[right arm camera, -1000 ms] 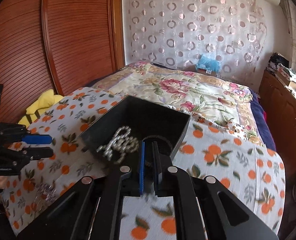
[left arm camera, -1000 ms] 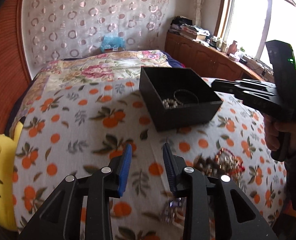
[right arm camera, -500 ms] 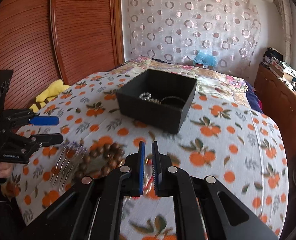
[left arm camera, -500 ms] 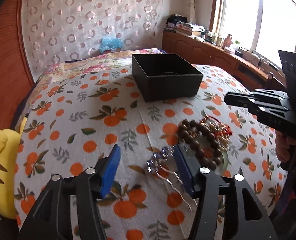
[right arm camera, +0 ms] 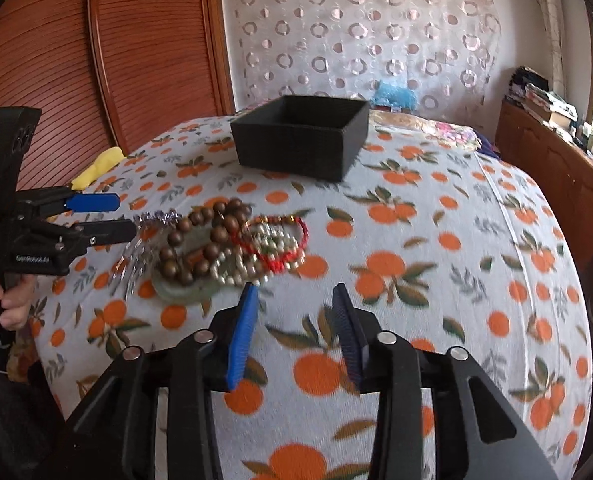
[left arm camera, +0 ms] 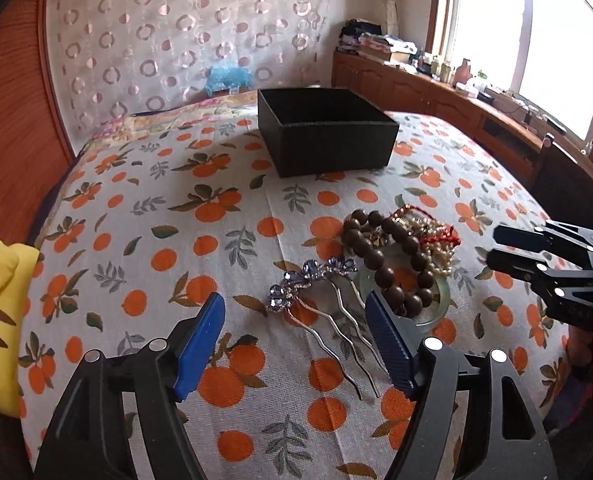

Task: Organize jewelry
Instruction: 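Close the left tool on the jeweled silver hair comb, then lift the hair comb with the left tool while the right tool grasps the wooden bead bracelet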

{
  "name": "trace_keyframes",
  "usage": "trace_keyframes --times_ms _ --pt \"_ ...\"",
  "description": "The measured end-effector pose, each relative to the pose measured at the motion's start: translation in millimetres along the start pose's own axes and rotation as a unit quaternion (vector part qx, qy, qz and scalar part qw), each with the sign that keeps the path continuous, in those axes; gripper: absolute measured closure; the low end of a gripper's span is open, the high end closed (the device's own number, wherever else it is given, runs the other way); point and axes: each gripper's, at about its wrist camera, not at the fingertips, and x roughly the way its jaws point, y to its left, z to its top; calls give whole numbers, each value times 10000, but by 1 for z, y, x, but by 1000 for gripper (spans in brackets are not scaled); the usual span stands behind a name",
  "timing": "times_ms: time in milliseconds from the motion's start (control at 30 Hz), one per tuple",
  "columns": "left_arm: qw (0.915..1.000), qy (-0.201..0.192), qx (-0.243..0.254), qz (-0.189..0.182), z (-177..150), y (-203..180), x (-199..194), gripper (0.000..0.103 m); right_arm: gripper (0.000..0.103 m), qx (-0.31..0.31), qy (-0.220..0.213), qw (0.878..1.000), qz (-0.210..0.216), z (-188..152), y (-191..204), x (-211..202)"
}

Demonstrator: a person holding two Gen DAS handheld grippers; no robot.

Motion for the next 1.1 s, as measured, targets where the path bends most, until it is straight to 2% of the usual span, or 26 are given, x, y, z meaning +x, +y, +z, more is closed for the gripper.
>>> trace_keyframes --times_ms 367,833,1100 --pt "9996 278 -38 102 3 -6 20 33 60 77 -89 9999 26 -4 -4 -3" --pt "9997 249 -47 51 4 -13 22 31 60 3 -128 9999 -14 -4 -1 -3" --pt "9993 322 -30 209 -2 -4 19 31 60 -8 -124 9999 -25 -4 0 -2"
